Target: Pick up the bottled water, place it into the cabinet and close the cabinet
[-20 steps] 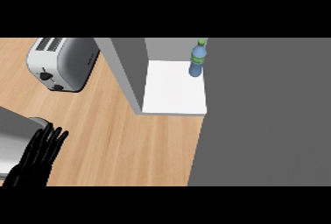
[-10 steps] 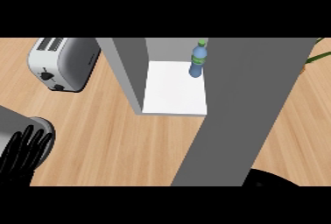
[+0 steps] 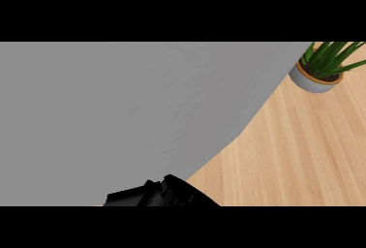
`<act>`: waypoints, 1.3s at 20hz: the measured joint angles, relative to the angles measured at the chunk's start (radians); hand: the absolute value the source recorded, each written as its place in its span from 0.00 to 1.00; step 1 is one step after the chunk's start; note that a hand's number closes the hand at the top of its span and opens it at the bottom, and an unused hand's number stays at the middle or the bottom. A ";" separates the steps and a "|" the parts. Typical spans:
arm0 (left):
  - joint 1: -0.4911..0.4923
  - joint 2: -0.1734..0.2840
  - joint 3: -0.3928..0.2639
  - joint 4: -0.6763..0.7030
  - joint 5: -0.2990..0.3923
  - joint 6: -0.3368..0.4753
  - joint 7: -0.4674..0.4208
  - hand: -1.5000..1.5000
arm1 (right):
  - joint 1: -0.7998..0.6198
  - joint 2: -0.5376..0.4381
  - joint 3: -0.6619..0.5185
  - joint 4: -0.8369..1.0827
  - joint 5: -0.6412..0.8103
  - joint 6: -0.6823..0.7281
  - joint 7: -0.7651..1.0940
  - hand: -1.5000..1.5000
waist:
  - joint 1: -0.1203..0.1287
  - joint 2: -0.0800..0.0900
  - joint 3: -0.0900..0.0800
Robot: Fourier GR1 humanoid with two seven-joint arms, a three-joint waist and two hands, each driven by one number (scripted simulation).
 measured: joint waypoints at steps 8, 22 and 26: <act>0.057 0.048 0.083 -0.090 0.051 -0.017 0.051 0.00 | -0.268 0.031 -0.019 0.280 -0.188 -0.160 -0.109 1.00 | 0.007 0.012 0.004; 0.142 0.021 0.191 -0.165 0.042 -0.026 0.099 0.00 | -0.327 0.034 -0.170 0.585 -0.425 0.275 -0.172 1.00 | -0.019 0.012 0.002; 0.154 0.009 0.214 -0.173 0.040 -0.042 0.118 0.00 | -0.314 -0.001 -0.242 0.676 -0.403 0.357 -0.231 1.00 | -0.024 0.013 0.002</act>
